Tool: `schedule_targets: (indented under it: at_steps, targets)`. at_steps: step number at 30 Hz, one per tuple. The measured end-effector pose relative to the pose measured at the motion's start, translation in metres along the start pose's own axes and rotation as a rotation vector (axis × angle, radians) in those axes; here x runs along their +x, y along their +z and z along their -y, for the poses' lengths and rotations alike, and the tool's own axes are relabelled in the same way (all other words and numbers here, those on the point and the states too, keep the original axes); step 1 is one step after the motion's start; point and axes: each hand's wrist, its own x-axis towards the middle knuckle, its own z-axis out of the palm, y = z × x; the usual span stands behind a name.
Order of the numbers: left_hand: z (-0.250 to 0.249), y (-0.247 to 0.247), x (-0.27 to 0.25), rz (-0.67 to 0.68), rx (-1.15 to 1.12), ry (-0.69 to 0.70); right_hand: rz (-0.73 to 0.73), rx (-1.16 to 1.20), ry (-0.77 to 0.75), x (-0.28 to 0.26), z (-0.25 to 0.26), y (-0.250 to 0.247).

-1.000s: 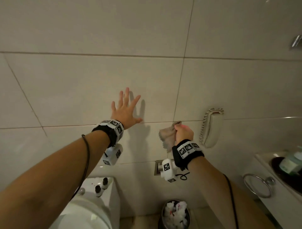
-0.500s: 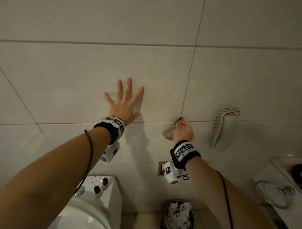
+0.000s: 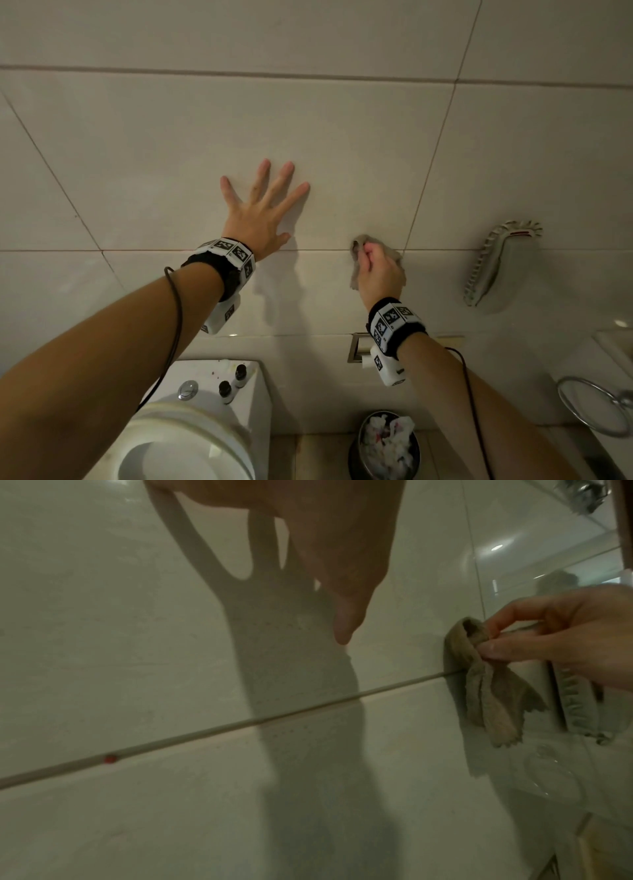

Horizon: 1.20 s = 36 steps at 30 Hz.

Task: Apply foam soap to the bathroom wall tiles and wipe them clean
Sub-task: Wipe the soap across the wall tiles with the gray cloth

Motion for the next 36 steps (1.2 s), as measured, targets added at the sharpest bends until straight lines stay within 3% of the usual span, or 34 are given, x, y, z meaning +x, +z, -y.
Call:
schedule_targets:
  at_steps: [10,21,28,36]
  targets:
    - [0.035,0.007,-0.015,0.01,0.043,0.026,0.147,-0.133,-0.162,-0.009,-0.001,0.015]
    - [0.062,0.016,-0.027,-0.001,0.038,0.027,0.142,-0.135,-0.32,-0.015,0.012,0.032]
    - [0.109,0.017,-0.049,0.07,0.0,-0.089,0.162,-0.099,-0.213,-0.02,0.023,0.048]
    - [0.159,0.029,-0.07,0.044,-0.04,-0.168,0.204,-0.032,-0.321,-0.05,0.103,0.114]
